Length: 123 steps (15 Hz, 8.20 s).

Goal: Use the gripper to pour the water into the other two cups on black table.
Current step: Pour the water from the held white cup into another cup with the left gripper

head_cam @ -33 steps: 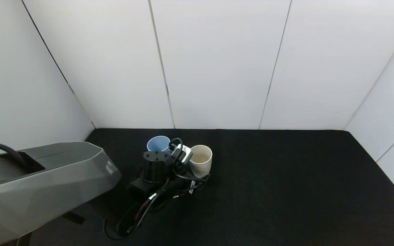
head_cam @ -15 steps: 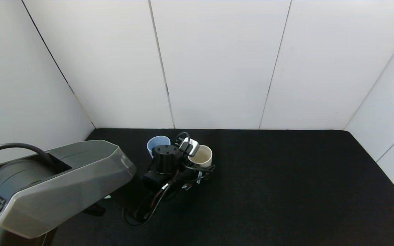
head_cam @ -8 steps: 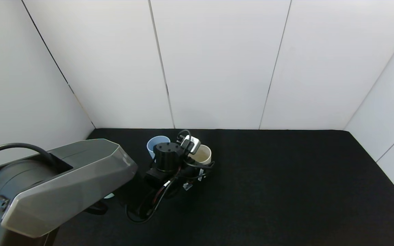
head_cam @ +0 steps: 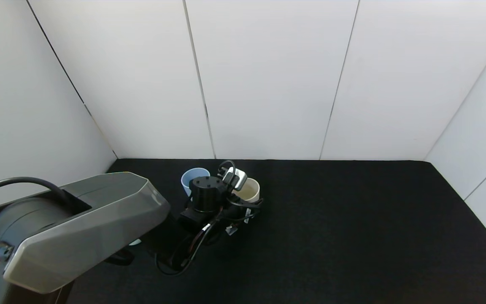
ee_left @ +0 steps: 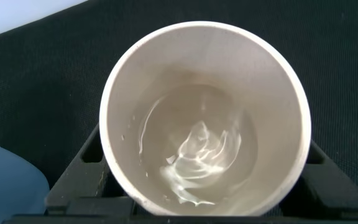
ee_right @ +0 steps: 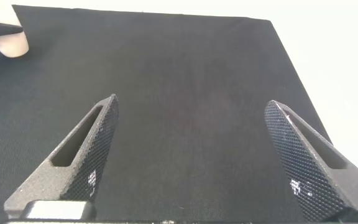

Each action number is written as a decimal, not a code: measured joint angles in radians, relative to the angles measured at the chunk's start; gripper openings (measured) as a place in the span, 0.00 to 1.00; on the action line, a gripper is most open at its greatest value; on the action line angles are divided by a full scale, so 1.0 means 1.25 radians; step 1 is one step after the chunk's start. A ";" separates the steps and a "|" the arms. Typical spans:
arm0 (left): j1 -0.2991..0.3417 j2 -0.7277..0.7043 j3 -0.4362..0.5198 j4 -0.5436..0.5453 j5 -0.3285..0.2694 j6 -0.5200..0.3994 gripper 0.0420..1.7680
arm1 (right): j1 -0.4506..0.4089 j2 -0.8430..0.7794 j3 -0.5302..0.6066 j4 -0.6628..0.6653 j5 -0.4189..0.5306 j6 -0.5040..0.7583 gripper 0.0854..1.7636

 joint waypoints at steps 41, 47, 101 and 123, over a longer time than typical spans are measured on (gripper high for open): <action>0.655 -0.663 0.337 0.309 -0.287 0.087 0.72 | 0.000 0.000 0.000 0.000 0.000 0.000 0.97; 0.723 -0.656 0.370 0.365 -0.289 0.197 0.72 | 0.000 0.000 0.000 0.000 0.000 0.000 0.97; 0.649 -0.517 0.293 0.423 -0.089 0.764 0.72 | 0.000 0.000 0.000 0.000 0.000 0.000 0.97; 0.603 -0.542 0.281 0.414 -0.013 0.903 0.71 | 0.000 0.000 0.000 0.000 0.000 0.000 0.97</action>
